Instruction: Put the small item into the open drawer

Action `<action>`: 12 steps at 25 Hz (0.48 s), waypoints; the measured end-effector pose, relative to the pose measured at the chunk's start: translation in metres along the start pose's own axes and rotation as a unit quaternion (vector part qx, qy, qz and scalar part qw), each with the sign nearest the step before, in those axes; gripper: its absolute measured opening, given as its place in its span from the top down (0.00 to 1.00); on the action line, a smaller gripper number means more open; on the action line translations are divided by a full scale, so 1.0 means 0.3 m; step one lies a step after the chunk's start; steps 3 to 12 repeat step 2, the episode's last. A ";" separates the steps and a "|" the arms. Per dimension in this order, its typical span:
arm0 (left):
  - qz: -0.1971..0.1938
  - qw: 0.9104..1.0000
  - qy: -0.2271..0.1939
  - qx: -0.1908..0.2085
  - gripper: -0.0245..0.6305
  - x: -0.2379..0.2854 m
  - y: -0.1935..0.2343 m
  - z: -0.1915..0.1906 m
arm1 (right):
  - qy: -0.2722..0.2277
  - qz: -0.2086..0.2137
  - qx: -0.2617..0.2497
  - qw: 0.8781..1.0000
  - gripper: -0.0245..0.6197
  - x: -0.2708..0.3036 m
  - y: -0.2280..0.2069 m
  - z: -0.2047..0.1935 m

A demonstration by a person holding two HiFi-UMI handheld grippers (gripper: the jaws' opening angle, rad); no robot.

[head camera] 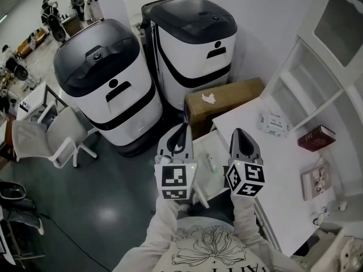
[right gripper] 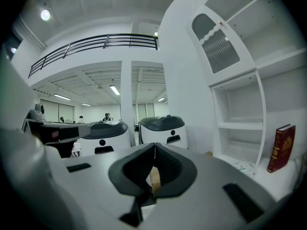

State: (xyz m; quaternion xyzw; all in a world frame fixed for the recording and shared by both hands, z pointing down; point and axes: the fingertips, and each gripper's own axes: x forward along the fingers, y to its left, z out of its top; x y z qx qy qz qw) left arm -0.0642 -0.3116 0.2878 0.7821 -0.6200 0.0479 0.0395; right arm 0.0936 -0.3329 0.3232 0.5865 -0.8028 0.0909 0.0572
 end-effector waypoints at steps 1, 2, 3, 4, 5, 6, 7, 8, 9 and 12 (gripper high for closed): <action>0.000 1.000 0.000 0.000 0.95 0.000 0.002 0.001 | 0.000 0.000 -0.001 1.000 0.95 0.001 0.001 0.000; 0.000 1.000 -0.001 0.000 0.96 0.000 0.003 0.002 | 0.000 0.000 -0.001 1.000 0.95 0.001 0.002 0.001; 0.000 1.000 -0.001 0.000 0.96 0.000 0.003 0.002 | 0.000 0.000 -0.001 1.000 0.95 0.001 0.002 0.001; 0.000 1.000 -0.001 0.000 0.96 0.000 0.003 0.002 | 0.000 0.000 -0.001 1.000 0.95 0.001 0.002 0.001; 0.000 1.000 -0.001 0.000 0.96 0.000 0.003 0.002 | 0.000 0.000 -0.001 1.000 0.95 0.001 0.002 0.001; 0.000 1.000 -0.001 0.000 0.96 0.000 0.003 0.002 | 0.000 0.000 -0.001 1.000 0.95 0.001 0.002 0.001; 0.000 1.000 -0.001 0.000 0.96 0.000 0.003 0.002 | 0.000 0.000 -0.001 1.000 0.95 0.001 0.002 0.001; 0.000 1.000 -0.001 0.000 0.96 0.000 0.003 0.002 | 0.000 0.000 -0.001 1.000 0.95 0.001 0.002 0.001; 0.000 1.000 -0.001 0.000 0.96 0.000 0.003 0.002 | 0.000 0.000 -0.001 1.000 0.95 0.001 0.002 0.001; 0.000 1.000 -0.001 0.000 0.96 0.000 0.003 0.002 | 0.000 0.000 -0.001 1.000 0.95 0.001 0.002 0.001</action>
